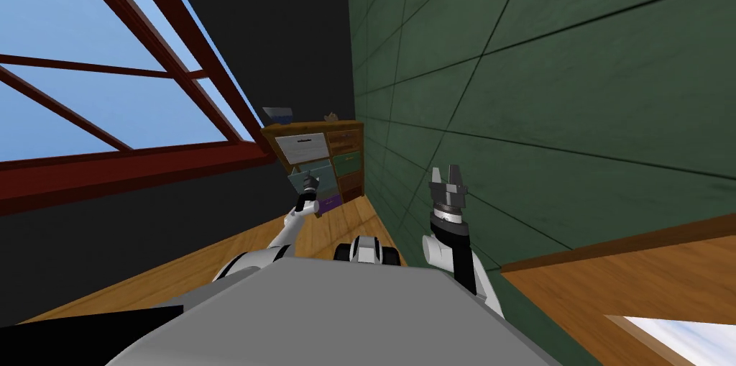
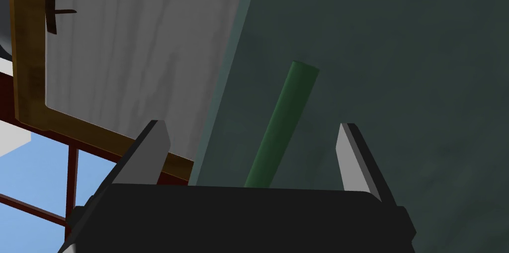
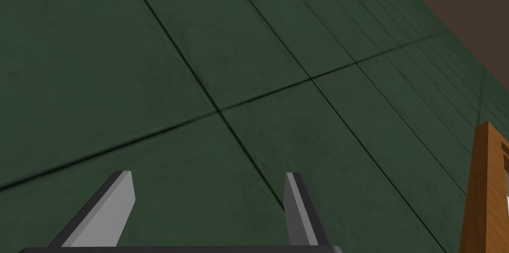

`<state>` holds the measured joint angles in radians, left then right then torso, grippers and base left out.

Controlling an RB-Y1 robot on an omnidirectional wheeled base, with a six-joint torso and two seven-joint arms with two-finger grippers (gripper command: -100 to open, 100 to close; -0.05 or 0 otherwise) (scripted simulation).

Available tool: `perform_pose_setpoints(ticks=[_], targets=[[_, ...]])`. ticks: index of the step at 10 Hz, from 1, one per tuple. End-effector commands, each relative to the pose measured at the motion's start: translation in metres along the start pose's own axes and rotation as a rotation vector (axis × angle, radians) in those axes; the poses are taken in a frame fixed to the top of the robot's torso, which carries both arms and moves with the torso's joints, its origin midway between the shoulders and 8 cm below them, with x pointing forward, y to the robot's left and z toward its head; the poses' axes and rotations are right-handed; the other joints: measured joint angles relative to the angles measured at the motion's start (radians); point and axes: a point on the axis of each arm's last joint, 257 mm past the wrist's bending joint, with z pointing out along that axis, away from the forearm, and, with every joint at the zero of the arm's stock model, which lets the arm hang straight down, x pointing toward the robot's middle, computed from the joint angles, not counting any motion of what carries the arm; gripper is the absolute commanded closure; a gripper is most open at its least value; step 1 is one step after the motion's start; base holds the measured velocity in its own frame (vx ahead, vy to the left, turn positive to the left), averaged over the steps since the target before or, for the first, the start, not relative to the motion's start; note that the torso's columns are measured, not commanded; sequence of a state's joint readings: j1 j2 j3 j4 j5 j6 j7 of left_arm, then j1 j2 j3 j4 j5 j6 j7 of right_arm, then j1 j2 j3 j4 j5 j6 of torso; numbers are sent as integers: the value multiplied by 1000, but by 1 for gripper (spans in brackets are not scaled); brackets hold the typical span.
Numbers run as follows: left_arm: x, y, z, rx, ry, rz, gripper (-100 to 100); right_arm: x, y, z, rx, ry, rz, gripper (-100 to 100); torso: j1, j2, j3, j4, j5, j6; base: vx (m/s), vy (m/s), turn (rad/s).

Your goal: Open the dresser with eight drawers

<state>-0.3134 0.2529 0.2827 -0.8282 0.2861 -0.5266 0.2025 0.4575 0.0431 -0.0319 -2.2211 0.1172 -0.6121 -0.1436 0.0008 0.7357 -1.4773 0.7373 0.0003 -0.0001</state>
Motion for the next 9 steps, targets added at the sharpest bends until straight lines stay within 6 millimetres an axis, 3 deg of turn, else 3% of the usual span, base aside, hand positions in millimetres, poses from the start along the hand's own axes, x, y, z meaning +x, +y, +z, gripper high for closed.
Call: perform_pose_setpoints(ticks=[1,3,4,6,8,9], targets=[[-2,-12,17,14,5,18,-100,0,0,0,0,0,0,0,0,0,0,0,0,0,-60,-33,128],[4,1,25,-20,-3,9,-100,0,0,0,0,0,0,0,-2,6,3,2,-1,0,-72,-23,40],[1,-19,41,8,2,28,-100,0,0,0,0,0,0,0,-1,3,2,1,0,0,-84,-34,87],[17,-28,53,22,16,15,-100,0,0,0,0,0,0,0,-1,3,2,1,0,0,-67,-25,53],[12,-12,51,-16,-1,17,-100,0,0,0,0,0,0,0,-3,1,1,3,-2,3,-1,8,-8],[10,-40,68,26,5,33,-100,0,0,0,0,0,0,0,-3,1,1,2,-1,1,-54,-36,98]])
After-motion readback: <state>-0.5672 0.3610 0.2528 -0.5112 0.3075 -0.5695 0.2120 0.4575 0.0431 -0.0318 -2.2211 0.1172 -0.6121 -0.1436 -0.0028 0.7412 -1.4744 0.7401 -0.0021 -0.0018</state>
